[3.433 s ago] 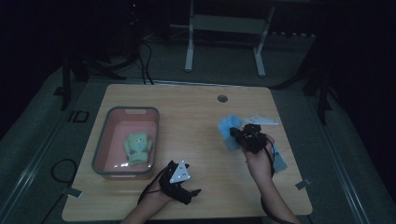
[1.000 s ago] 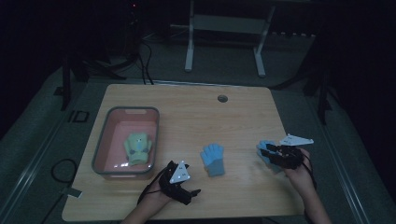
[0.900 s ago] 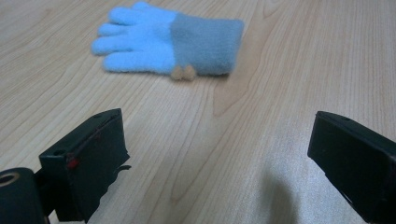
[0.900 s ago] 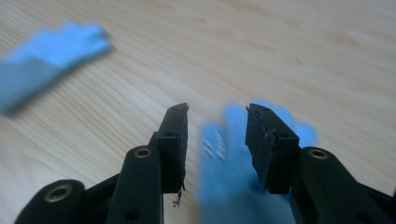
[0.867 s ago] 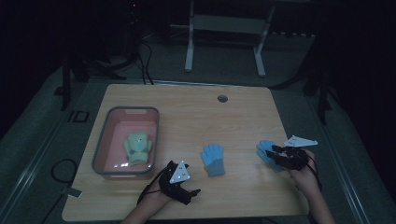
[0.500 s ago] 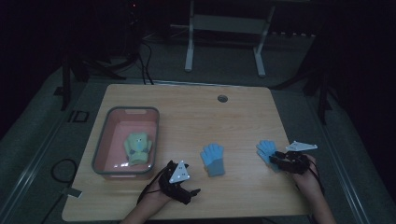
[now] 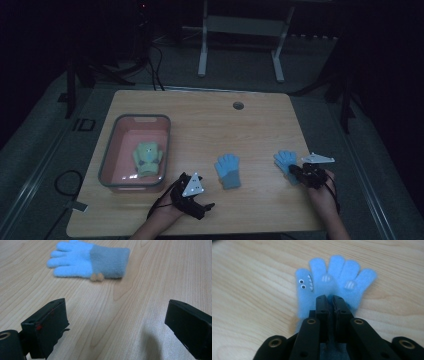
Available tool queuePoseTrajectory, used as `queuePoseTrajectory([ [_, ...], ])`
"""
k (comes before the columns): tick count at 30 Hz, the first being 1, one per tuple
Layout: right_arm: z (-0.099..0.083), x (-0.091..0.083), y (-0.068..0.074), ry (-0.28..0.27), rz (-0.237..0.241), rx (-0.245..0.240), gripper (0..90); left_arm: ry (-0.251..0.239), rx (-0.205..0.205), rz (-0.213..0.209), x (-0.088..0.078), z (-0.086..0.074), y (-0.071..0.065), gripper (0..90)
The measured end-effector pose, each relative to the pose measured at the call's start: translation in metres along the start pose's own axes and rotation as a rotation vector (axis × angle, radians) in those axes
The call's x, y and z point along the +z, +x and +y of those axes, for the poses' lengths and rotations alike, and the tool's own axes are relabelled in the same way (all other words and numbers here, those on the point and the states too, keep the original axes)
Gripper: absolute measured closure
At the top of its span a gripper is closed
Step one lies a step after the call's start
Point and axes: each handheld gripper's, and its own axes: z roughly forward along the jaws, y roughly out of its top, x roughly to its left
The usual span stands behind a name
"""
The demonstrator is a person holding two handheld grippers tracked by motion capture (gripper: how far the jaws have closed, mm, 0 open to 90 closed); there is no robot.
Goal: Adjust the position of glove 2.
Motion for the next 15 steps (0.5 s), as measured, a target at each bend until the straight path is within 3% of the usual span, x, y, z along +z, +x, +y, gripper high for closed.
queuePoseTrajectory([
  [8, 0.031, -0.024, 0.029, -0.104, -0.065, 0.146, 86.5, 0.002, 0.001, 0.0, 0.0, 0.0, 0.0, 4.7],
  [11, 0.04, -0.03, 0.046, -0.14, -0.096, 0.152, 86.5, 0.004, 0.003, -0.002, 0.0, 0.0, 0.0, 4.6],
  [15, 0.048, -0.03, 0.066, -0.145, -0.111, 0.178, 86.5, 0.001, 0.004, -0.002, 0.0, 0.0, 0.0, 4.6],
])
